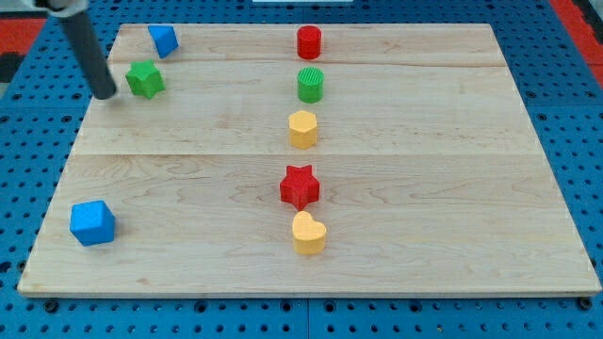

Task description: Move the green star bottom diagonally to the green circle

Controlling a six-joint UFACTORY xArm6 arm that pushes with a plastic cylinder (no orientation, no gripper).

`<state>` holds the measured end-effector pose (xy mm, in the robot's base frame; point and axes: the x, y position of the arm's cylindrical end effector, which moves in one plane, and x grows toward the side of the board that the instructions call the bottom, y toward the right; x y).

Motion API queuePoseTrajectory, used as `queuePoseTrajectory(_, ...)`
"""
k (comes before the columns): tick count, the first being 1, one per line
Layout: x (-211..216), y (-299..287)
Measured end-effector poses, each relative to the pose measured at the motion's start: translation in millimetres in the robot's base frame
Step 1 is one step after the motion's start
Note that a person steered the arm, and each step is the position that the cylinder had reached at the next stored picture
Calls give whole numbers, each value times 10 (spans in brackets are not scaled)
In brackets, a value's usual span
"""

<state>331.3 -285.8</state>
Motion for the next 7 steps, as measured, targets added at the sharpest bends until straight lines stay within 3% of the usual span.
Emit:
queuePoseTrajectory(1, -332, 303)
queuePoseTrajectory(2, -278, 1076)
queuePoseTrajectory(3, -27, 1042)
queuePoseTrajectory(4, 129, 1572)
queuePoseTrajectory(5, 186, 1796)
queuePoseTrajectory(6, 337, 1452)
queuePoseTrajectory(7, 434, 1721)
